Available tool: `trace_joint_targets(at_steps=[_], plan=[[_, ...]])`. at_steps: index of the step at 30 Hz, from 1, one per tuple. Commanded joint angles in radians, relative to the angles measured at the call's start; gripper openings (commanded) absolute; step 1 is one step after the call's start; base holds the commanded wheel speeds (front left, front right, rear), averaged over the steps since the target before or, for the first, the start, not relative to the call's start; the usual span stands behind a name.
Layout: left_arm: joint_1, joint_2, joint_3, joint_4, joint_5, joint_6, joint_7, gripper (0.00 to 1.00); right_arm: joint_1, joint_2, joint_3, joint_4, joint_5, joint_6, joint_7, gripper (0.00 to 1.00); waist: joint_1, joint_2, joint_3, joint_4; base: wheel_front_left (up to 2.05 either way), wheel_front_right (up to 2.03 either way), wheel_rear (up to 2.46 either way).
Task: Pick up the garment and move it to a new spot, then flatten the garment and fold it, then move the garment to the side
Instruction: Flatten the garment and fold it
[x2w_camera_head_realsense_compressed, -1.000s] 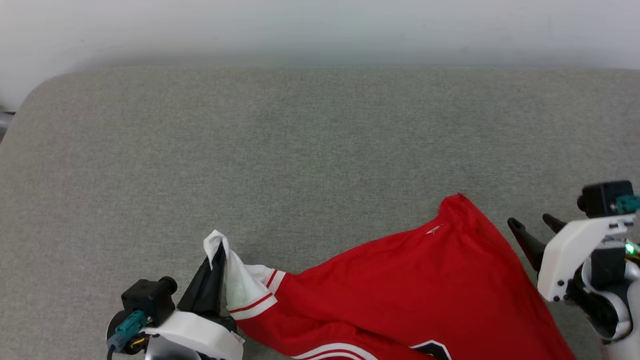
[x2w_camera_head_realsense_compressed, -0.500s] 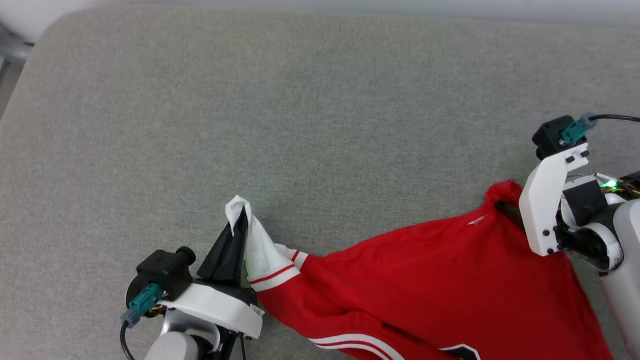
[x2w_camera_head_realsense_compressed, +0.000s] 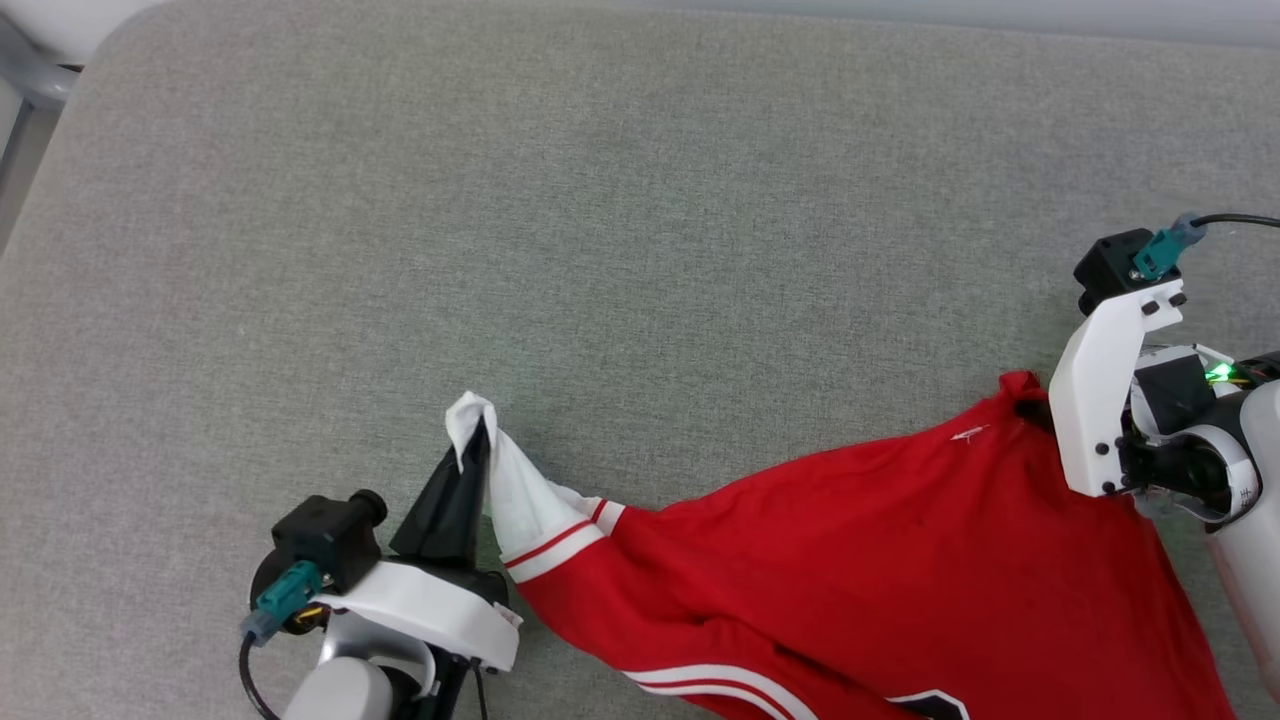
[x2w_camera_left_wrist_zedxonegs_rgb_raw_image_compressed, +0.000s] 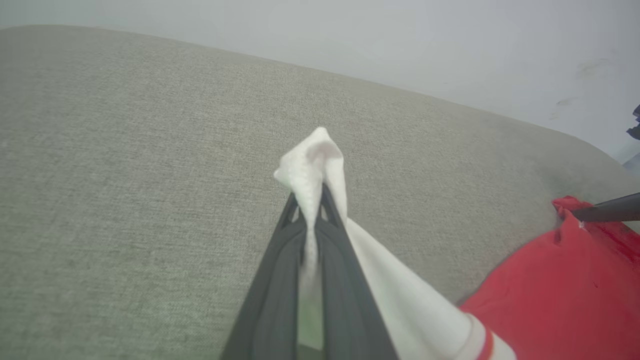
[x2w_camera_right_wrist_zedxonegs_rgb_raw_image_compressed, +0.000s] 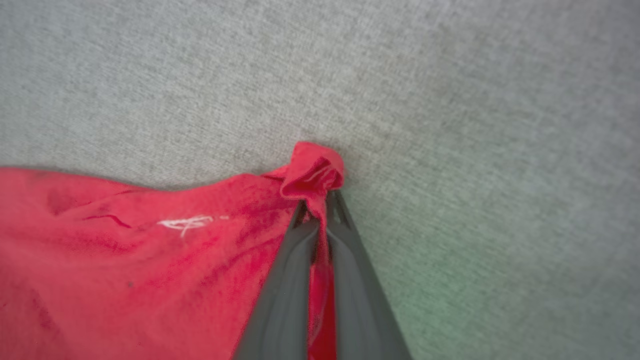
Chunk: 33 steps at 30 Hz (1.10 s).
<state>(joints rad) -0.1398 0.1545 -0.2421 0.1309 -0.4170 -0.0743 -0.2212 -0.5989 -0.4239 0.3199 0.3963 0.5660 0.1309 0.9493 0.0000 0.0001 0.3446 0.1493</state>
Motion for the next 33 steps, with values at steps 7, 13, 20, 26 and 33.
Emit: trace_joint_targets(at_steps=[7,13,20,26,33], plan=[[-0.077,0.045,0.034,0.007,-0.008,0.013,0.035,0.00,-0.034,0.003,-0.045,-0.007,-0.007,-0.001,-0.110,0.00,0.0000,-0.0001,-0.030,-0.026,0.00,0.00,0.00],[-0.235,0.093,0.066,0.037,-0.016,0.000,0.070,0.00,-0.094,0.018,-0.121,-0.009,-0.078,-0.001,-0.215,0.00,0.0000,-0.0001,-0.062,-0.058,0.00,0.00,0.00],[-0.481,0.144,0.077,0.130,-0.016,-0.020,0.119,0.00,-0.221,0.054,-0.188,0.014,-0.171,-0.001,-0.340,0.00,0.0000,-0.0001,-0.090,-0.108,0.00,0.00,0.00],[-0.716,0.165,0.091,0.257,-0.022,-0.022,0.147,0.00,-0.356,0.080,-0.247,0.056,-0.252,-0.001,-0.442,0.00,0.0000,-0.0001,-0.094,-0.140,0.00,0.00,0.00],[-0.951,0.184,0.109,0.392,-0.006,-0.004,0.139,0.00,-0.501,0.096,-0.296,0.073,-0.336,-0.001,-0.537,0.00,0.0000,-0.0001,-0.060,-0.160,0.00,0.00,0.00]])
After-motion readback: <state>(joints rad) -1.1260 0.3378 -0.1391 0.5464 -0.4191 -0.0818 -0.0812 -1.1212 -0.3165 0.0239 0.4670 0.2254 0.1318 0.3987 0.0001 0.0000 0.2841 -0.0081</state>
